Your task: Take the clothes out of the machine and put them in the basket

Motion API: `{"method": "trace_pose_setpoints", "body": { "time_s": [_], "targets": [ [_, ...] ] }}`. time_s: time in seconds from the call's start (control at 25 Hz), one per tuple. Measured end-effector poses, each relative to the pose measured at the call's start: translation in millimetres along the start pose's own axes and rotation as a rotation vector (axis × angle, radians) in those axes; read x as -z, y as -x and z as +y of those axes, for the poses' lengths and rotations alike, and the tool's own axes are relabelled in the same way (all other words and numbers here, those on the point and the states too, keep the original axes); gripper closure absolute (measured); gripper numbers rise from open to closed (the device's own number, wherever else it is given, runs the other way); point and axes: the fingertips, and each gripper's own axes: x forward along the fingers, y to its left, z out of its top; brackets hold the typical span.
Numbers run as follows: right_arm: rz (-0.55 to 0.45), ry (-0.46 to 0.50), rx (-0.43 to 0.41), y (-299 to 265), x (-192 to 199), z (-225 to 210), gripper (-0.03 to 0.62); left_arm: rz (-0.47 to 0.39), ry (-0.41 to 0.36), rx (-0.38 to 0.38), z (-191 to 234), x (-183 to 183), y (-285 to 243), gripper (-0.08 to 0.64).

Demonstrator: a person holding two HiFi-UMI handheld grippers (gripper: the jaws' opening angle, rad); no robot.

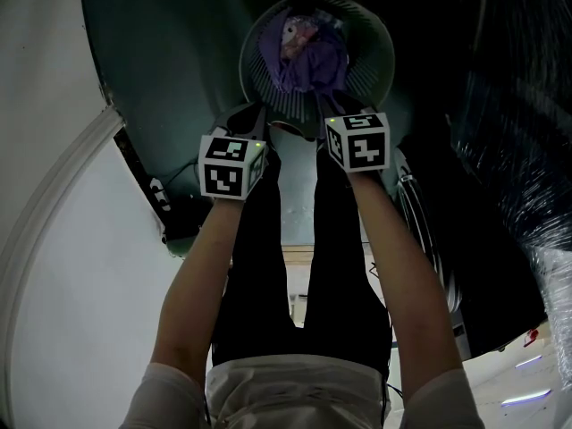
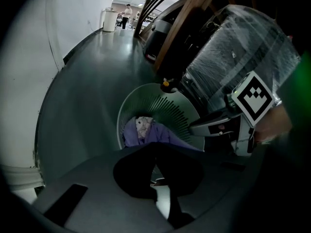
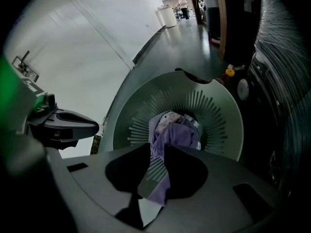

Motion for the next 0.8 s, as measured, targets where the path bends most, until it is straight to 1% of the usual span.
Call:
{"method": "trace_pose_setpoints", "body": {
  "time_s": [0.08, 0.16, 0.32, 0.36, 0.48, 0.56, 0.68, 0.72, 0.76, 0.8],
  "targets": [
    [0.005, -0.004, -0.002, -0.3, 1.2, -0.3, 0.493, 0.008, 0.000, -0.002, 0.6, 0.9, -0.9, 0.538],
    [0.013, -0.017, -0.005, -1.2, 3.6, -1.2, 0.494, 0.021, 0.017, 0.003, 1.2, 3.0, -2.0, 0.538],
    [0.025, -0.075, -0.008, -1.8, 11.2, -5.5, 0.495, 0.030, 0.148, 0.044, -0.1, 6.8, -3.3, 0.538],
    [0.026, -0.083, -0.005, -1.3, 12.9, -7.6, 0.498, 0.032, 0.161, 0.044, -0.2, 7.0, -3.9, 0.538],
    [0.036, -0.090, 0.007, 0.3, 18.7, -11.7, 0.503, 0.047, 0.159, 0.046, -2.0, 8.4, -6.1, 0.538],
    [0.044, -0.097, 0.011, 0.7, 22.6, -12.3, 0.506, 0.047, 0.192, 0.054, -3.1, 9.4, -7.3, 0.538],
    [0.048, -0.138, 0.007, 2.2, 27.3, -12.3, 0.517, 0.045, 0.241, 0.057, -3.6, 11.3, -7.9, 0.538],
    [0.050, -0.150, 0.010, 3.1, 28.8, -12.2, 0.537, 0.047, 0.243, 0.056, -3.9, 12.3, -7.7, 0.538],
    [0.054, -0.155, 0.015, 3.8, 30.3, -11.8, 0.583, 0.051, 0.239, 0.055, -4.4, 13.3, -7.3, 0.538],
    [0.060, -0.154, 0.019, 4.3, 31.8, -10.9, 0.584, 0.054, 0.234, 0.055, -4.9, 14.1, -6.8, 0.538]
  ]
}}
